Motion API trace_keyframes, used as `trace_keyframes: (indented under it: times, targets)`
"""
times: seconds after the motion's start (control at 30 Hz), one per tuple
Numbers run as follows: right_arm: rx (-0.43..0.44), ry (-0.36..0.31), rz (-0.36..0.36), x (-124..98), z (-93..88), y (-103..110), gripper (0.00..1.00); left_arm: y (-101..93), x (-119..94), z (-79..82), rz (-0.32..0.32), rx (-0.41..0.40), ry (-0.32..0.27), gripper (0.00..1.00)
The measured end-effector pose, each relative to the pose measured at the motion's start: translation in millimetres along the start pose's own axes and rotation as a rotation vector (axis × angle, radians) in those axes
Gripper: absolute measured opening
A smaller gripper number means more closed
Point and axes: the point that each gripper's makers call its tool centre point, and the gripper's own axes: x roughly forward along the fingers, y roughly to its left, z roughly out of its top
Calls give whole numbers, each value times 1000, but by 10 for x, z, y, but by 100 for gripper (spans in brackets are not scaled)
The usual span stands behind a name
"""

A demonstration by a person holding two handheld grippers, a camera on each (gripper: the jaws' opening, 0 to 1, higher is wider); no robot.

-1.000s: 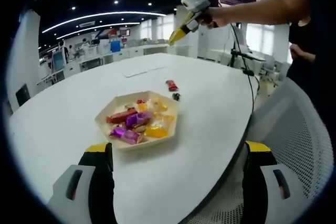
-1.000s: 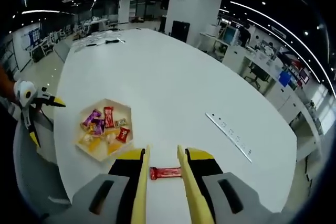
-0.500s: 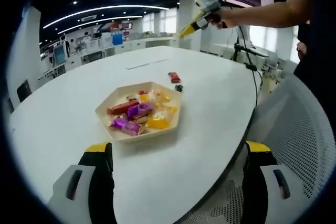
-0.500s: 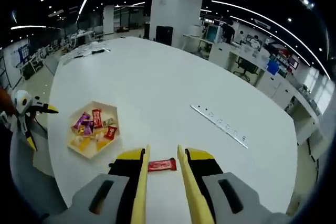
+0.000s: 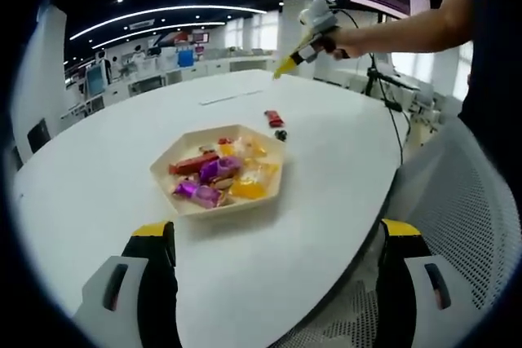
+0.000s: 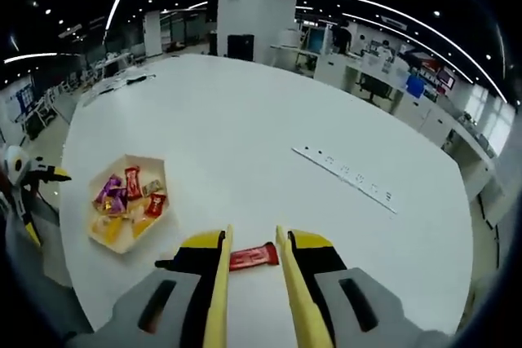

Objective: Place the target food into the container with the food tongs after gripping and lifting it, then release it inside without dropping or visibly crushing the food.

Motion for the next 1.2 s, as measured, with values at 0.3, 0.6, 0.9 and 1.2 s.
trace_keyframes:
  times: [0.3,0.6,0.9,1.2]
  targets:
    - [59,30,6,235,-228,122,29,-22,3,-10,-15,-7,4,100]
    - [48,75,-45,415,-416,225,29,-16,2,-22,-20,-11,5,100]
    - [48,82,-94,510,-461,237,29,-13,0,-53,-26,-11,15,100]
    - [44,151,-137,533,-647,149,30,5,-8,-65,-24,-18,18,99]
